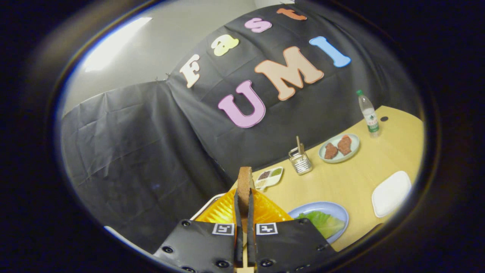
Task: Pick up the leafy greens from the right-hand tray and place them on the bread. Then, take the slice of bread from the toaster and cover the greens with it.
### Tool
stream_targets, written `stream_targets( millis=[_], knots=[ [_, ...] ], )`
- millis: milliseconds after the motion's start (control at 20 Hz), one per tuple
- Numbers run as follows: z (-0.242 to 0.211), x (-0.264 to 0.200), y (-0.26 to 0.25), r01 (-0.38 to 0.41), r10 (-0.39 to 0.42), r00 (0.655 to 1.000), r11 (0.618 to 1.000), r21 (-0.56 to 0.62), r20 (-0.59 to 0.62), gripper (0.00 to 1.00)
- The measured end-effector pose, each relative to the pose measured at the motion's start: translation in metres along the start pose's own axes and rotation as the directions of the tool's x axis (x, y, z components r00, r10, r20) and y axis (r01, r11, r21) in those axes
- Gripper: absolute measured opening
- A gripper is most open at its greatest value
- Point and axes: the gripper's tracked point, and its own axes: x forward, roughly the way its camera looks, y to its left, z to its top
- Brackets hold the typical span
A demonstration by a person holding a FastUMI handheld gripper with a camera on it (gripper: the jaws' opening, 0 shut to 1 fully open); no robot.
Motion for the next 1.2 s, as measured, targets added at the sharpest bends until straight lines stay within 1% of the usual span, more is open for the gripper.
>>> stream_targets(
  millis=[100, 200, 450, 650, 700, 850, 950, 1050, 1200],
  knots=[
    [-0.006, 0.002, -0.020, 0.019, -0.019, 1.000, 0.999, 0.050, -0.008, 0.07],
    [-0.016, 0.004, -0.040, 0.053, -0.052, 0.999, 0.996, 0.075, -0.014, 0.07],
    [-0.060, 0.012, -0.070, 0.084, -0.065, 0.992, 0.981, 0.174, -0.112, 0.07],
    [-0.079, 0.014, -0.103, 0.156, -0.125, 0.979, 0.967, 0.203, -0.159, 0.07],
    [-0.083, 0.012, -0.112, 0.184, -0.151, 0.974, 0.963, 0.198, -0.169, 0.07],
    [-0.090, 0.007, -0.135, 0.249, -0.221, 0.959, 0.956, 0.153, -0.177, 0.07],
    [-0.098, 0.006, -0.144, 0.283, -0.259, 0.946, 0.954, 0.103, -0.196, 0.07],
    [-0.102, 0.002, -0.158, 0.335, -0.328, 0.924, 0.942, 0.001, -0.195, 0.07],
    [-0.107, 0.003, -0.161, 0.365, -0.389, 0.904, 0.918, -0.154, -0.177, 0.07]
  ],
)
